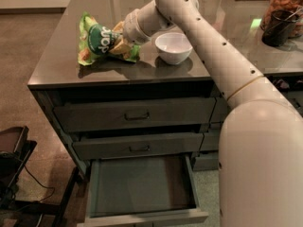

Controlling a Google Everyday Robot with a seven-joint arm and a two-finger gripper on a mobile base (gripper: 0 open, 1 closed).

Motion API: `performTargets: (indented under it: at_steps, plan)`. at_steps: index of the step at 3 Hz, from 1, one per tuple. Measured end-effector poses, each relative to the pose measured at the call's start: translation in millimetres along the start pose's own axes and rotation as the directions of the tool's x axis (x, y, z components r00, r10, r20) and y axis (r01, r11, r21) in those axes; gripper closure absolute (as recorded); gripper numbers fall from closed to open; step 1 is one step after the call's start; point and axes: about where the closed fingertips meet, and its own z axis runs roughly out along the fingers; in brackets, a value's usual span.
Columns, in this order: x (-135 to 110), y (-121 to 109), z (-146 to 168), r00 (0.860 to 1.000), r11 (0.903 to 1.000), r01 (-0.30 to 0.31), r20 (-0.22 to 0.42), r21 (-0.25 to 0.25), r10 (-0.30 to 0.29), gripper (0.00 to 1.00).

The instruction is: Pick green rice chip bag from bottom drawer and place on counter

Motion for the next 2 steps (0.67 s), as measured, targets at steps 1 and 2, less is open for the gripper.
performTargets:
  at_steps: [1,2]
  plan:
    - [0.0,0.0,0.1,1.000,1.0000,0.000,0.000,0.000,0.000,0.36]
    - [0.0,0.0,0.1,1.000,1.0000,0.000,0.000,0.000,0.000,0.12]
